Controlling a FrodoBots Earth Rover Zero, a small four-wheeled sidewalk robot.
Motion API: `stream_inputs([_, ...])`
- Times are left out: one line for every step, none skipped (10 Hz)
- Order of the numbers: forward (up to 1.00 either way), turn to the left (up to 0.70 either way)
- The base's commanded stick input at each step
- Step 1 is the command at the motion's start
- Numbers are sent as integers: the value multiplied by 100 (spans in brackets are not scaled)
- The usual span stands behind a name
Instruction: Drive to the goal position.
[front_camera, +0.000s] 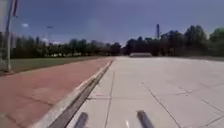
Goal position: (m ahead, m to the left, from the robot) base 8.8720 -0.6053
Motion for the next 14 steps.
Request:
stream_inputs([100,0])
stream_inputs([100,-27])
stream_inputs([100,-27])
stream_inputs([100,-27])
stream_inputs([100,-27])
stream_inputs([100,-27])
stream_inputs([100,-14])
stream_inputs([100,0])
stream_inputs([100,-4])
stream_inputs([100,-19])
stream_inputs([100,-27])
stream_inputs([100,-27])
stream_inputs([100,-27])
stream_inputs([100,-27])
